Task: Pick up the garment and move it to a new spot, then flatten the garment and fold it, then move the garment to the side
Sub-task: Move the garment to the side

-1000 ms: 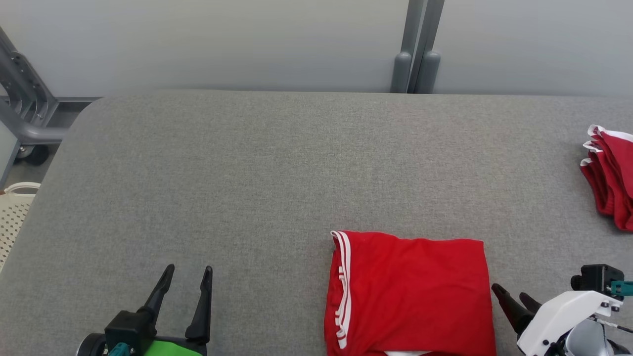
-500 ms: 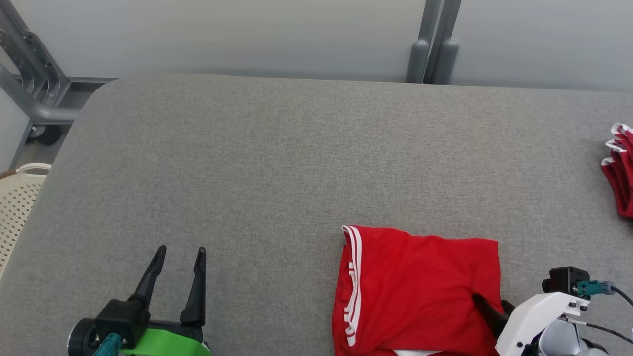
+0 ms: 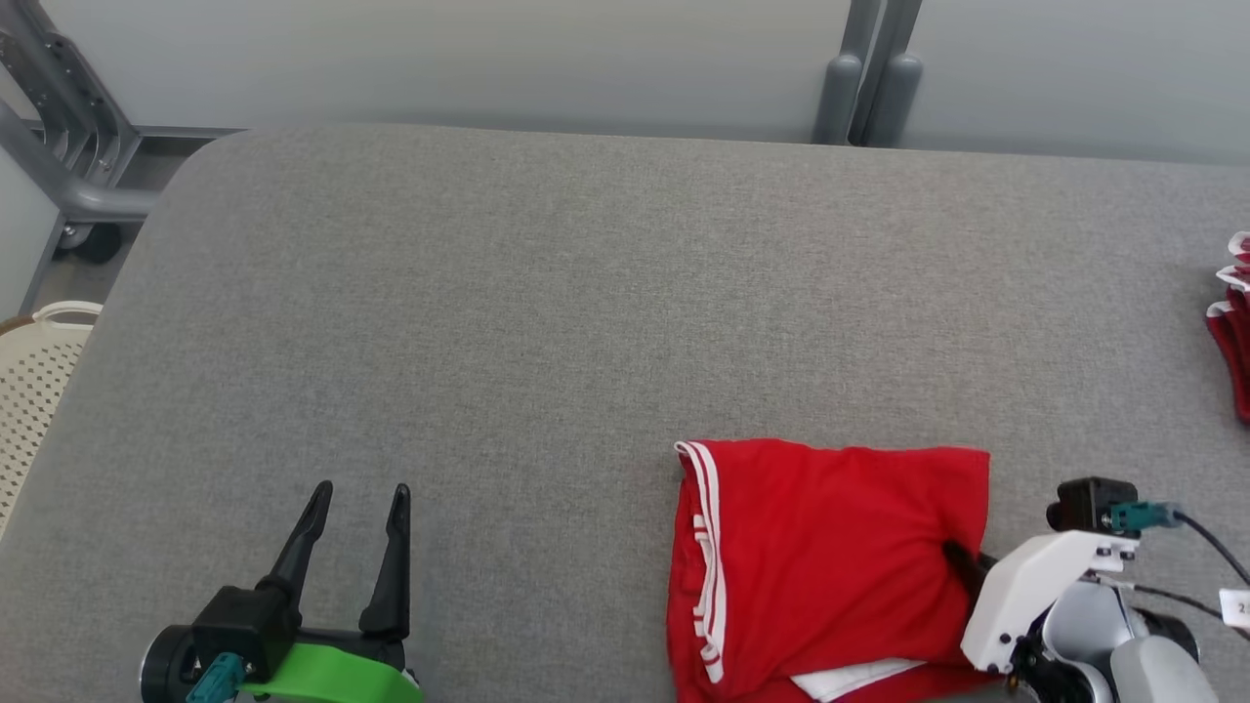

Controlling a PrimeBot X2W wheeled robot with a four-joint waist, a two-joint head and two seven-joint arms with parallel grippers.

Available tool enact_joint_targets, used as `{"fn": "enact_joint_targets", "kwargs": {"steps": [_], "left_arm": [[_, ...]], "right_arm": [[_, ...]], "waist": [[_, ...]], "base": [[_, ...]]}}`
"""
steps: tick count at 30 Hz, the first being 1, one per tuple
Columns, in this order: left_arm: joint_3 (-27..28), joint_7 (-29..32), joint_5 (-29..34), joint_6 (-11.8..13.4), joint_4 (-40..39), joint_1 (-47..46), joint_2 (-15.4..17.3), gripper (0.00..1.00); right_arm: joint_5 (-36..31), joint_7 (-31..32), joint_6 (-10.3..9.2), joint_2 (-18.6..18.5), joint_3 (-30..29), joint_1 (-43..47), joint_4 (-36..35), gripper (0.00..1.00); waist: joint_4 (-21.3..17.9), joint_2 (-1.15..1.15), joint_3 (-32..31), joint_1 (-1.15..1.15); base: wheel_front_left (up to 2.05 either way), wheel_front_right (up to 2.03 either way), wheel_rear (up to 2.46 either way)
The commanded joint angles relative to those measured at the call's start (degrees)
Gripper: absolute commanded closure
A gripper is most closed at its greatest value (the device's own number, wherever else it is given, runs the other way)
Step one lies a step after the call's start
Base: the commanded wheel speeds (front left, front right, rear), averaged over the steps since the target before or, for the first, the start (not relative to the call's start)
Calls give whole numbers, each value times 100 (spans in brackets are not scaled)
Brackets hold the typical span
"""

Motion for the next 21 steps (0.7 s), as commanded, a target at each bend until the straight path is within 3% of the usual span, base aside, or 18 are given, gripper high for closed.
{"fn": "enact_joint_targets", "kwargs": {"steps": [1, 11, 17, 21], "left_arm": [[30, -2, 0, -11, -9, -59, -22, 0], [-12, -2, -23, -12, -160, -258, -103, 0], [-94, -2, -34, -12, -319, -533, -157, 0], [-158, -2, -4, -13, -517, -746, -186, 0]], "right_arm": [[-197, 108, -5, -25, -28, -218, -112, 100], [-1122, 1017, -5, -104, 298, -1580, -382, 100], [-1376, 1307, -5, -353, 210, -2653, -164, 100], [-1613, 1493, -5, -737, 245, -3148, -90, 100]], "waist": [[-71, 0, -13, 0], [-376, 0, 204, 0], [-596, 0, 630, 0], [-763, 0, 860, 0]], "base": [[0, 0, 0], [0, 0, 0], [0, 0, 0], [0, 0, 0]]}}
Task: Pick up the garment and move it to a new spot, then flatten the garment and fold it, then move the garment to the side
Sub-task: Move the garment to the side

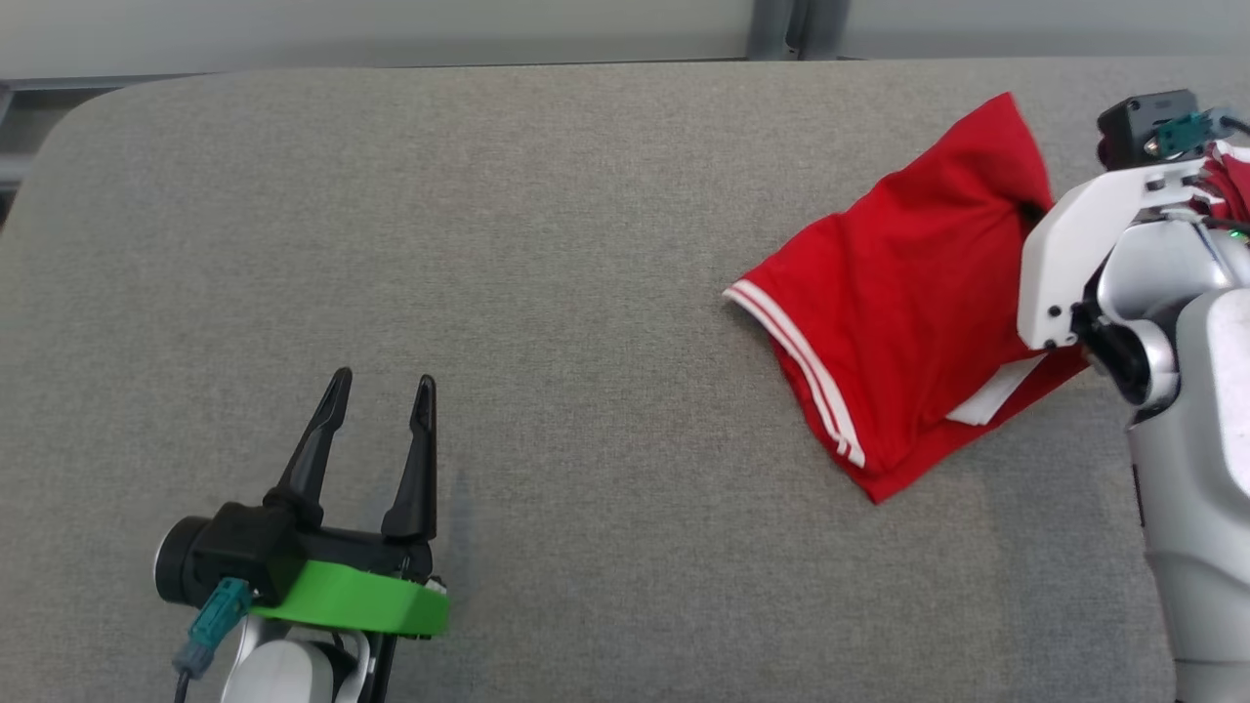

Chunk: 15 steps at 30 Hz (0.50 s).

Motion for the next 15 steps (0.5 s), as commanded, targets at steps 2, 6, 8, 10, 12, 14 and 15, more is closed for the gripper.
{"fn": "enact_joint_targets", "kwargs": {"steps": [2, 6, 8, 10, 12, 14, 15], "left_arm": [[4, -2, 34, -13, -70, -151, -5, 0], [27, -1, 84, -13, -145, -305, 17, 0], [39, -1, 72, -13, -146, -373, 44, 0], [59, -1, 42, -13, -139, -429, 84, 0], [20, -1, 11, -13, -149, -520, 102, 0], [-37, -2, -13, -13, -148, -612, 161, 0], [-58, -2, -9, -13, -152, -655, 201, 0]], "right_arm": [[-65, 99, -3, -197, 35, -114, 15, 100], [-74, 209, -4, -530, 29, -331, -87, 100], [-1, 205, -4, -625, 7, -424, -128, 100], [18, 153, -4, -676, 7, -557, -161, 100], [-17, 124, -4, -723, -65, -728, -109, 100], [-55, 89, -4, -699, -123, -922, -17, 100], [-96, 60, -4, -702, -132, -1035, 38, 100]], "waist": [[-287, 0, 271, 0], [-561, 0, 445, 0], [-714, 0, 527, 0], [-886, 0, 618, 0], [-1023, 0, 742, 0], [-1119, 0, 866, 0], [-1162, 0, 931, 0]], "base": [[0, 0, 0], [0, 0, 0], [0, 0, 0], [0, 0, 0], [0, 0, 0], [0, 0, 0], [0, 0, 0]]}}
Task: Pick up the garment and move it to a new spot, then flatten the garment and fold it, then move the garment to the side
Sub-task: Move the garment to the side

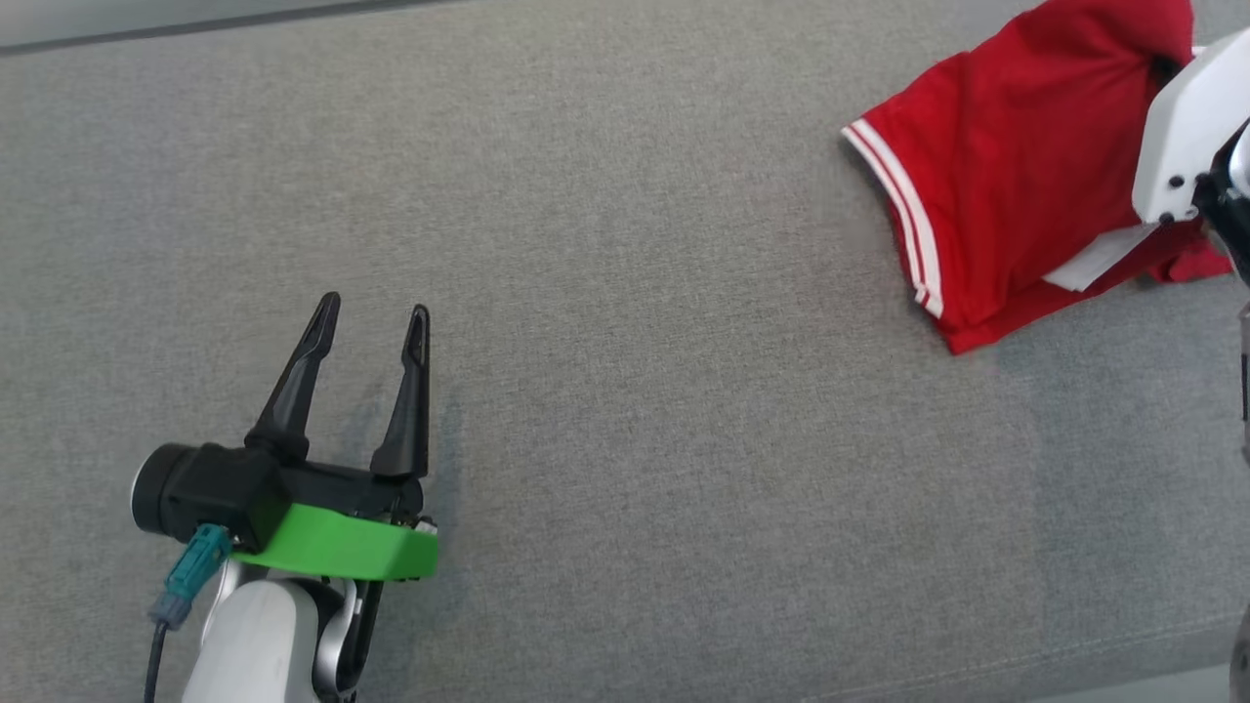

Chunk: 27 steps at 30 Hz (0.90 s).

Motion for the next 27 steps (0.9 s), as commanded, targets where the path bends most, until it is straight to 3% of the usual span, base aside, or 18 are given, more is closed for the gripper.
{"fn": "enact_joint_targets", "kwargs": {"steps": [1, 7, 18, 27], "left_arm": [[-35, -1, -28, -13, -21, -176, 101, 0], [-224, -2, -49, -13, 30, -414, 238, 0], [-302, -2, -162, -13, -16, -560, 422, 0], [-506, -1, -135, -13, -5, -678, 519, 0]], "right_arm": [[-117, -71, -4, -8, -37, -286, 105, 100], [-302, -135, -4, -135, -281, -840, 431, 100], [-366, 114, -4, -1008, -307, -948, 369, 100], [-1146, -524, -6, -1597, -414, -1126, 1178, 100]], "waist": [[-363, 0, 433, 0], [-429, 0, 750, 0], [-304, 0, 979, 0], [-74, 0, 1175, 0]], "base": [[0, 0, 0], [0, 0, 0], [0, 0, 0], [0, 0, 0]]}}
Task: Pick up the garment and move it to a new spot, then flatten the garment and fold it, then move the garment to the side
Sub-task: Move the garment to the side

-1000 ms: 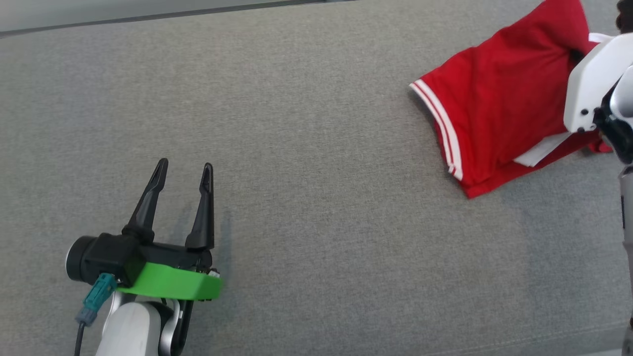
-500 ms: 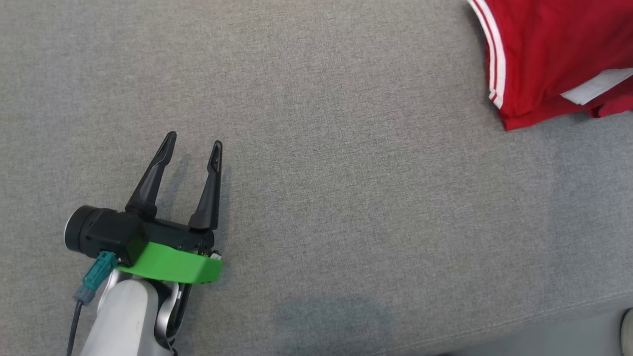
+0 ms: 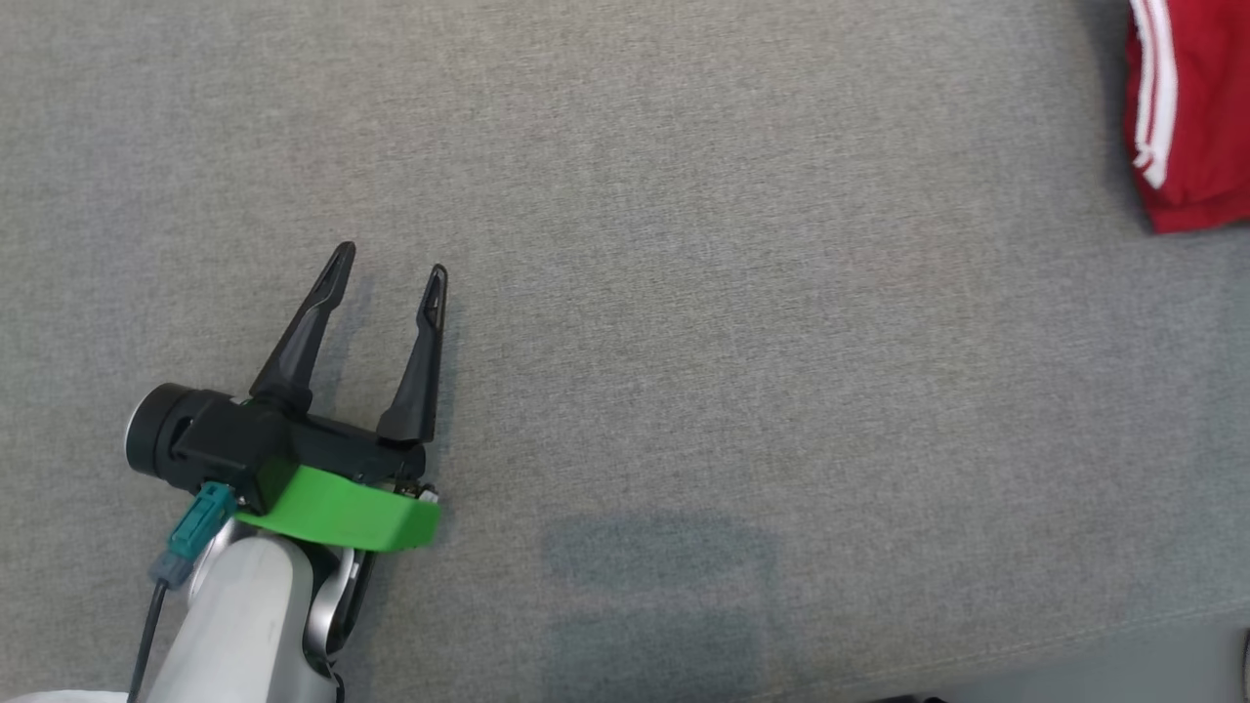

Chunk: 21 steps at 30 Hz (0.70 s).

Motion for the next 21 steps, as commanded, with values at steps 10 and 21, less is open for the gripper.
{"fn": "enact_joint_targets", "kwargs": {"steps": [10, 21], "left_arm": [[-229, -2, -23, -13, 70, -228, 139, 0], [-23, -2, 39, 10, -190, -215, -78, 0]], "right_arm": [[-1009, -1004, -9, -280, -259, 260, 943, 0], [-1003, -2689, -10, -66, 513, 207, 1140, 0]], "waist": [[387, 0, 271, -1], [358, 0, 47, -1]], "base": [[0, 0, 0], [0, 0, 0]]}}
